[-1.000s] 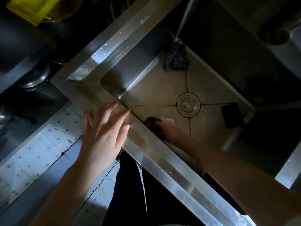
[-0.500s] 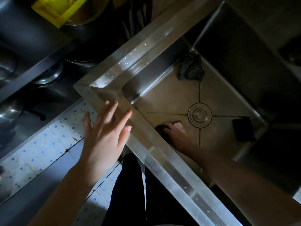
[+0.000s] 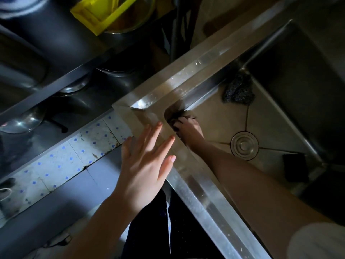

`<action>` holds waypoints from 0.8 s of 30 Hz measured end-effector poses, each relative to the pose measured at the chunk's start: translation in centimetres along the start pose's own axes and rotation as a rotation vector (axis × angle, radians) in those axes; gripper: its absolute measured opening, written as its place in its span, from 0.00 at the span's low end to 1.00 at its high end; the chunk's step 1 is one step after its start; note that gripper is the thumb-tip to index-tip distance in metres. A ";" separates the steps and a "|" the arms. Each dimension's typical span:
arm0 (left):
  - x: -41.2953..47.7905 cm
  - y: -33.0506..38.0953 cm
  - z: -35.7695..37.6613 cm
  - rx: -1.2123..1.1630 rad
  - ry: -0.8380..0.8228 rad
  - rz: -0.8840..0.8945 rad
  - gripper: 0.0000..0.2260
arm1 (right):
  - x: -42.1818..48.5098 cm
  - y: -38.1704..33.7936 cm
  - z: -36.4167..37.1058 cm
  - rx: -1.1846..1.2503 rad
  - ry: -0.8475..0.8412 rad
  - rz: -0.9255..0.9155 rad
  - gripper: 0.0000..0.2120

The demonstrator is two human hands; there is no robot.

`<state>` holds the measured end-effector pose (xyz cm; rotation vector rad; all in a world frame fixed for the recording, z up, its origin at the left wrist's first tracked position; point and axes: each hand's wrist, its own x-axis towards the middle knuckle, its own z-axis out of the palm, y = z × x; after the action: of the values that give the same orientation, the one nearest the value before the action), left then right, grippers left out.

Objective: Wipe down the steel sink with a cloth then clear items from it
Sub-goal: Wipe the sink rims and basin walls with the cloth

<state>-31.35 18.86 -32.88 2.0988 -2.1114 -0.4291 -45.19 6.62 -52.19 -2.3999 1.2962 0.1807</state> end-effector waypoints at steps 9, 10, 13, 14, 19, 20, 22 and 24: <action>-0.2 0.0 -0.1 -0.056 -0.030 -0.015 0.19 | -4.9 0.5 -1.2 0.326 -0.210 0.238 0.09; -0.2 0.0 -0.2 -0.074 -0.029 -0.006 0.18 | -5.8 0.6 -1.2 0.395 -0.216 0.289 0.09; 0.0 0.2 -0.7 -0.147 -0.012 0.007 0.15 | -8.8 0.9 -1.4 0.517 -0.200 0.387 0.12; 0.1 0.3 -0.9 -0.161 -0.009 0.003 0.15 | -9.7 1.0 -1.5 0.540 -0.200 0.415 0.12; -0.1 0.5 -1.4 -0.145 0.007 0.009 0.15 | -13.2 1.4 -2.4 0.578 -0.154 0.496 0.12; -0.3 0.4 -1.5 -0.135 0.004 0.017 0.15 | -13.7 1.3 -2.7 0.575 -0.142 0.505 0.11; -0.7 0.2 -1.5 -0.108 0.002 0.033 0.14 | -14.7 1.2 -3.3 0.563 -0.130 0.508 0.11; -1.1 0.1 -1.5 -0.092 -0.001 0.036 0.14 | -15.5 1.3 -4.1 0.563 -0.140 0.511 0.12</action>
<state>-30.97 19.75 -31.35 2.0079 -2.0843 -0.5129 -55.27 16.26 -44.16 -1.5421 1.6108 0.1037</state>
